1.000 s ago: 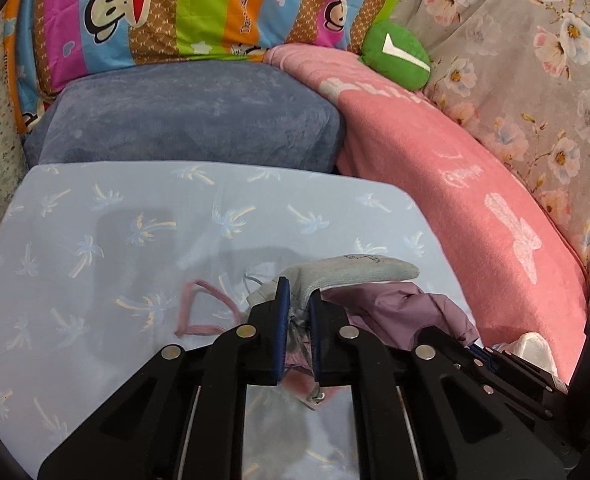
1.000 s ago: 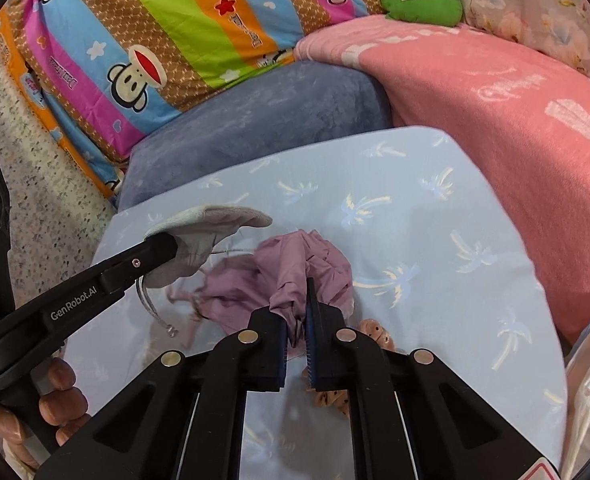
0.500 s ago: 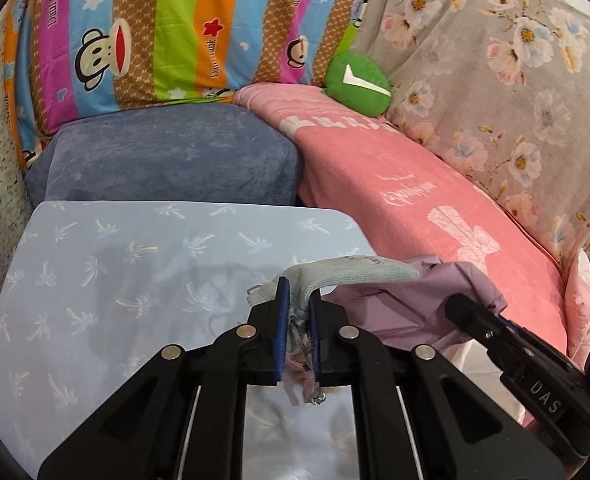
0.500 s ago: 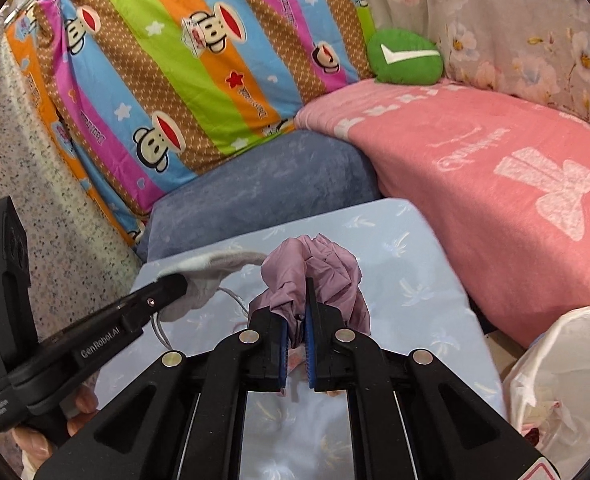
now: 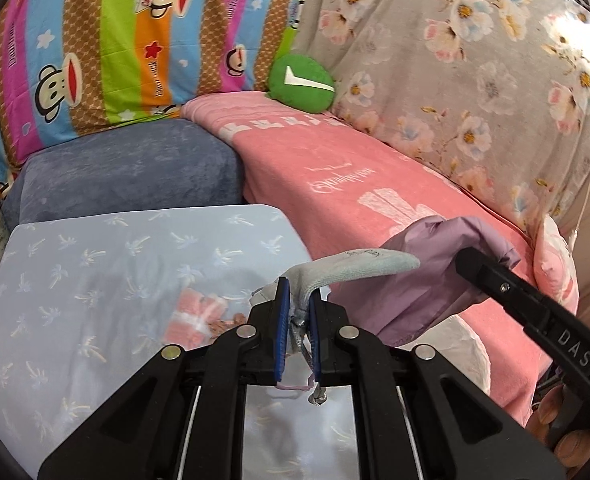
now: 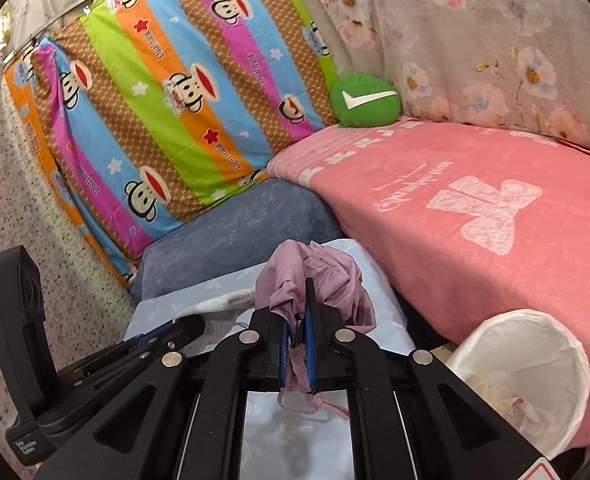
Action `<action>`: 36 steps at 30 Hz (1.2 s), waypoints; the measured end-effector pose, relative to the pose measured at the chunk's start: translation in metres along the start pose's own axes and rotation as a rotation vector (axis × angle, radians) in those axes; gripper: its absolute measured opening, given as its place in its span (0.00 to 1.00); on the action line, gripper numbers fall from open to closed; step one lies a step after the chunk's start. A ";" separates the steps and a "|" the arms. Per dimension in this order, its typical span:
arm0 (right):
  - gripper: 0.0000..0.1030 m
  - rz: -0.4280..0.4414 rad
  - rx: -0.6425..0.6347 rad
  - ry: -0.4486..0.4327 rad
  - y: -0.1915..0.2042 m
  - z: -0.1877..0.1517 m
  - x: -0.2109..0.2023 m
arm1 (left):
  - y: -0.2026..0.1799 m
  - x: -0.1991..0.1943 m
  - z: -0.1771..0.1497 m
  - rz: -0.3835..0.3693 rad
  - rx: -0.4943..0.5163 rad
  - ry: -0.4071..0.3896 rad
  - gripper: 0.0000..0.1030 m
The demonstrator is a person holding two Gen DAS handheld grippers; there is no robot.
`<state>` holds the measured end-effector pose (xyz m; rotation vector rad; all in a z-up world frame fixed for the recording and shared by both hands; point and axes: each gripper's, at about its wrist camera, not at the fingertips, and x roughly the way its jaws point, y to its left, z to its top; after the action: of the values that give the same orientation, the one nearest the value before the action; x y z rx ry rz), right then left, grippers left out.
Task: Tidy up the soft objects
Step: 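Lift the lilac bag with both tools and carry it over the bin, then open both tools over the bin to drop the lilac bag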
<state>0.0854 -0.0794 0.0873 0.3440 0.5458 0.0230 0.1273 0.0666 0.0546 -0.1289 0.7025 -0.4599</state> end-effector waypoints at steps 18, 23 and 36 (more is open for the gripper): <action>0.06 -0.113 0.107 -0.074 -0.100 -0.006 -0.069 | -0.099 0.020 -0.023 -0.109 0.131 0.071 0.09; 0.06 -0.139 0.136 -0.083 -0.123 -0.009 -0.077 | -0.119 0.029 -0.028 -0.133 0.160 0.096 0.09; 0.06 -0.196 0.195 -0.083 -0.169 -0.017 -0.086 | -0.161 0.056 -0.042 -0.184 0.198 0.168 0.10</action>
<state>-0.0085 -0.2434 0.0622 0.4779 0.4988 -0.2345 0.0787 -0.1005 0.0324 0.0323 0.8094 -0.7197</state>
